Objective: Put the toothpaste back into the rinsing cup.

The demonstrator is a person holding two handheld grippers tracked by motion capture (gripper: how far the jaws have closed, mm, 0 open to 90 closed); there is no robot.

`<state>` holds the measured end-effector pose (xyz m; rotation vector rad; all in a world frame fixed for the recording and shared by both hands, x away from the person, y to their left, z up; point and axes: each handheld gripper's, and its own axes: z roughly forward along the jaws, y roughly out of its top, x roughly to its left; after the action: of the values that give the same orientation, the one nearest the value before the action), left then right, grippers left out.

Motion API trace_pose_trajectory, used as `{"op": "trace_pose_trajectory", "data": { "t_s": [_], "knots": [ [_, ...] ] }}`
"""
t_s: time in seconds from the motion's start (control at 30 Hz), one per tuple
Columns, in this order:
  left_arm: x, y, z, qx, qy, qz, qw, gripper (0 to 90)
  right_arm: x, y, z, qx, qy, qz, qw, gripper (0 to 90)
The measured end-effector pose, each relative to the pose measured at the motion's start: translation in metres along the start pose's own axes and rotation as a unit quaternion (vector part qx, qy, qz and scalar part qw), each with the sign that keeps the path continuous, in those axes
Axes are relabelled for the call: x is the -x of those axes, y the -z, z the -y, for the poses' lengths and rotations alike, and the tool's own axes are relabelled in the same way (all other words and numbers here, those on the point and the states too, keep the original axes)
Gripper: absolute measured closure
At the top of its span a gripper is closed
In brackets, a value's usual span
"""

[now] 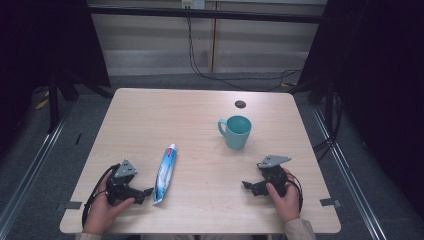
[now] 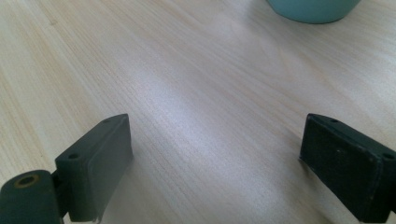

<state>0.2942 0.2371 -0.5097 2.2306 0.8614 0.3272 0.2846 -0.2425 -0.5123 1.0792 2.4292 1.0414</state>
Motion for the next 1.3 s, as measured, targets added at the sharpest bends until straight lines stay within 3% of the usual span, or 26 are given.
{"op": "trace_pose_trajectory", "data": {
  "t_s": [0.27,0.37,0.4,0.5,0.67,0.73,0.9,1.07,1.2,1.3],
  "knots": [
    [-0.001,0.001,0.001,0.005,0.003,0.0,1.0,2.9,0.0,0.0,0.0,0.0,0.0,0.0,1.0,8.5],
    [-0.002,0.003,0.001,0.005,0.013,-0.006,0.9999,10.8,0.0,0.0,0.0,0.0,0.0,0.0,1.0,8.5],
    [-0.004,0.005,0.0,0.001,0.013,-0.008,0.9999,14.9,0.0,0.0,0.0,0.0,-0.001,0.0,1.0,8.5],
    [-0.01,0.01,-0.005,-0.018,0.047,0.003,0.9987,17.1,0.0,0.0,0.0,0.001,-0.001,0.0,1.0,8.5],
    [-0.011,0.011,-0.012,-0.048,0.054,0.008,0.9974,19.0,0.0,0.0,0.0,0.0,0.0,-0.001,1.0,8.5],
    [-0.011,0.012,-0.016,-0.058,0.073,0.01,0.9956,19.1,0.0,0.0,0.0,0.0,0.0,-0.001,1.0,8.5],
    [-0.016,0.02,-0.033,-0.079,0.097,0.013,0.9921,19.1,0.0,0.0,0.0,0.001,-0.001,-0.001,1.0,8.5],
    [-0.016,0.026,-0.048,-0.079,0.099,0.014,0.9919,19.1,0.0,0.0,0.0,0.0,0.0,-0.001,1.0,8.5],
    [-0.012,0.028,-0.066,-0.09,0.098,0.001,0.9911,19.7,0.0,0.0,0.0,0.001,0.0,-0.001,1.0,8.5],
    [-0.011,0.026,-0.073,-0.094,0.103,0.011,0.9902,19.8,0.0,0.0,0.0,0.001,0.0,-0.001,1.0,8.5]
  ]
}}
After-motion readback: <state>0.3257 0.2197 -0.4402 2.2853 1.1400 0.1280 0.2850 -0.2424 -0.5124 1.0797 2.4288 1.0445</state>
